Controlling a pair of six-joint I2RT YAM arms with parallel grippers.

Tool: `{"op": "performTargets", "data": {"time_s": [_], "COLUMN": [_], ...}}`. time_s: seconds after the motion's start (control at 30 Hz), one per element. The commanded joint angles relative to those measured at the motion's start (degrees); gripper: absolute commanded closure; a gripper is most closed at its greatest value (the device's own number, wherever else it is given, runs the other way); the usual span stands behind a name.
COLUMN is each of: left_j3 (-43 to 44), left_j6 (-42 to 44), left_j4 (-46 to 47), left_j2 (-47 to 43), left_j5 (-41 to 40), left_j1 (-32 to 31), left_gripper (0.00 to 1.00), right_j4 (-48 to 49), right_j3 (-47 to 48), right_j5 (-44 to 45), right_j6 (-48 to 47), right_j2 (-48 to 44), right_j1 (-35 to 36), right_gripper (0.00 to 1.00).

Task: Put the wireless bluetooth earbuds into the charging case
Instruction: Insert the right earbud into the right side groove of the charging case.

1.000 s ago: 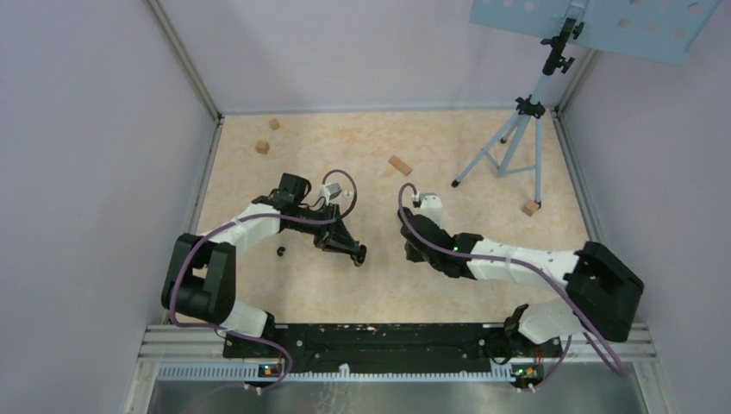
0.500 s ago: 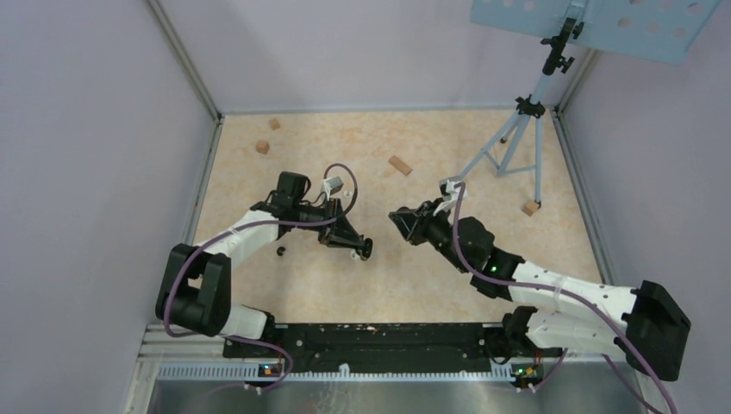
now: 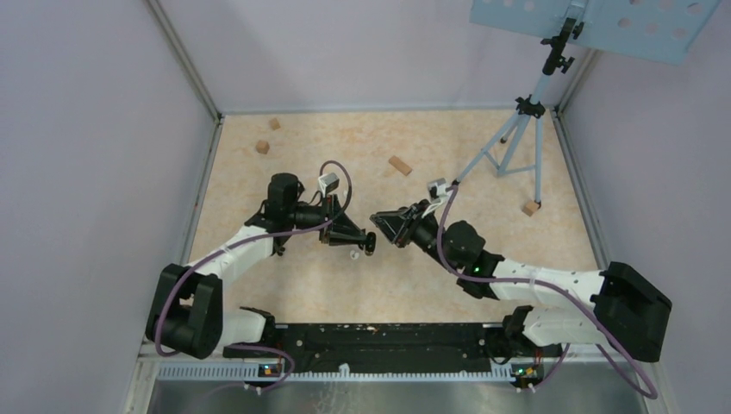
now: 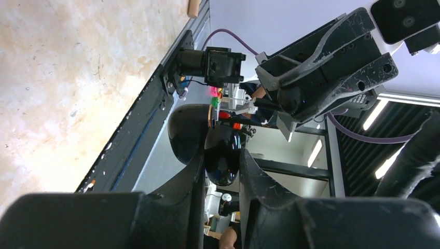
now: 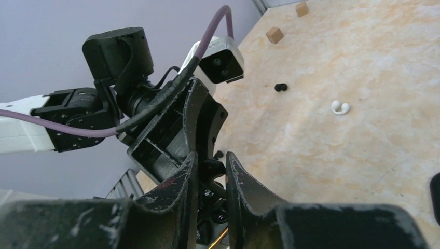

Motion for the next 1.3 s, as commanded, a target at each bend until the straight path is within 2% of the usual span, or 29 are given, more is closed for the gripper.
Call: {"op": "performTargets", "data": {"time_s": [0.0,0.2,0.4,1.27], "left_j3": [-0.7,-0.6,-3.8,-3.0], "left_j6": [-5.1,-6.7,-16.7,-19.7], "left_j4": [7.4,9.0,19.2,21.0], "left_j2": [-1.3,-1.1,-1.5,-1.6], "left_j5": [2.0,2.4,3.7,3.9], "left_j1": [-0.1,-0.1,-0.1,-0.1], "left_gripper": [1.00,1.00,1.00,1.00], "right_j4": [6.5,9.4,11.3,16.4], "right_j3": [0.2,-0.8,-1.9,-3.1], "right_j5": [-1.3,-1.7,-1.7,-1.6], "right_j6": [0.1,0.2,0.5,0.8], "right_j2": [1.0,2.2,3.1,6.5], "right_j1": [1.0,1.4,2.0,1.9], "right_gripper": [0.99,1.00,1.00,1.00]}}
